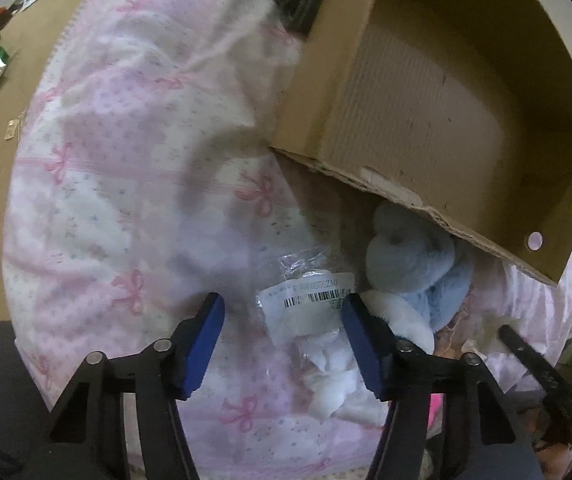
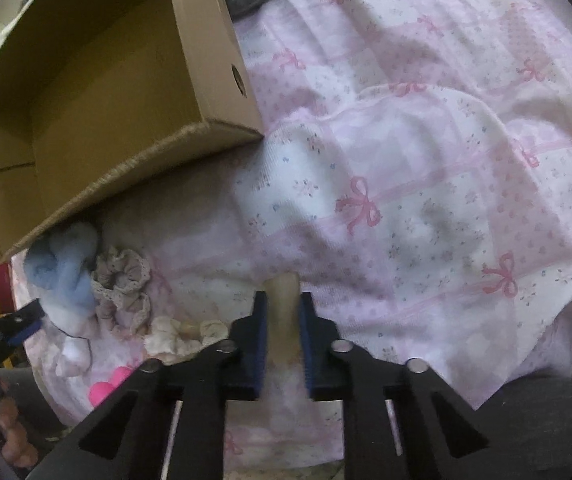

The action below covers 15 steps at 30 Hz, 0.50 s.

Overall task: Organize soft objects
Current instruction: 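Reach the left tool to the clear plastic bag and grasp it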

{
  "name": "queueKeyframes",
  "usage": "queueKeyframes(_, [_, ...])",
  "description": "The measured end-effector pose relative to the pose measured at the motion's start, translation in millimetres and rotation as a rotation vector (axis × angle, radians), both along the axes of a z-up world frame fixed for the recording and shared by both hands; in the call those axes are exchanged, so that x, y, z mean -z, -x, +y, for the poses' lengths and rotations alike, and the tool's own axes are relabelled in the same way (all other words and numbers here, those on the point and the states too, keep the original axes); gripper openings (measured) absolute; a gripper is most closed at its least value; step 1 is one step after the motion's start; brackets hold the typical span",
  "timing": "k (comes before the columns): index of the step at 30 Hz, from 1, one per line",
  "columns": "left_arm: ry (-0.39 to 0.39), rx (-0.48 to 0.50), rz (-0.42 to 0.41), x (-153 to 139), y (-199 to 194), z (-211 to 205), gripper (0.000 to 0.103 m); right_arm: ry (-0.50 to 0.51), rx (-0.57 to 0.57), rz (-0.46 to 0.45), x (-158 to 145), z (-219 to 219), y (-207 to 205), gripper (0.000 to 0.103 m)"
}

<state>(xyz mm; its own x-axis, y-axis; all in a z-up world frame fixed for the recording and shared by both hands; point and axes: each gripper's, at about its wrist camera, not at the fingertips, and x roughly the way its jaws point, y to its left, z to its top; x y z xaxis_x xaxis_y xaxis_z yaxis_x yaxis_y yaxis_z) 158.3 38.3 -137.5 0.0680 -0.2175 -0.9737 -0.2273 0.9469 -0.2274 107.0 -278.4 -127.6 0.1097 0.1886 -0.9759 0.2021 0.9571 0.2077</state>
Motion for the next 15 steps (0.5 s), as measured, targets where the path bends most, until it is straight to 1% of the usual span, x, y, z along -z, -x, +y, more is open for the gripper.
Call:
queueKeyframes(1, [0.004, 0.000, -0.002, 2, -1, -1, 0.047, -0.003, 0.003, -0.020, -5, -3, 1, 0.010])
queueKeyframes(2, [0.016, -0.004, -0.004, 4, -2, -1, 0.031, -0.008, 0.004, -0.040, -10, -3, 1, 0.010])
queueKeyframes(4, [0.060, -0.016, -0.002, 5, -4, -3, 0.022, -0.022, 0.006, -0.092, -20, -4, 4, 0.009])
queueKeyframes(5, [0.072, -0.016, -0.007, 2, -2, -4, 0.022, -0.035, 0.004, -0.124, -27, -3, 4, 0.009])
queueKeyframes(6, [0.076, -0.012, -0.023, -1, -1, -5, 0.022, -0.037, 0.000, -0.140, -34, -12, 6, 0.009])
queueKeyframes(8, [0.084, 0.000, -0.047, -8, 0, -4, 0.022, -0.062, -0.005, -0.181, -43, -12, 8, 0.009])
queueKeyframes(10, [0.094, -0.004, -0.069, -17, 4, -2, 0.022, -0.072, -0.013, -0.203, -51, -15, 7, 0.009])
queueKeyframes(11, [0.090, -0.006, -0.083, -20, 11, -2, 0.022, -0.087, -0.014, -0.209, -52, -16, 7, 0.009])
queueKeyframes(13, [0.071, -0.010, -0.107, -31, 13, 4, 0.022, -0.097, -0.020, -0.220, -52, -15, 13, 0.009])
queueKeyframes(15, [0.030, -0.012, -0.137, -40, 23, 7, 0.022, -0.110, -0.029, -0.229, -58, -13, 14, 0.009])
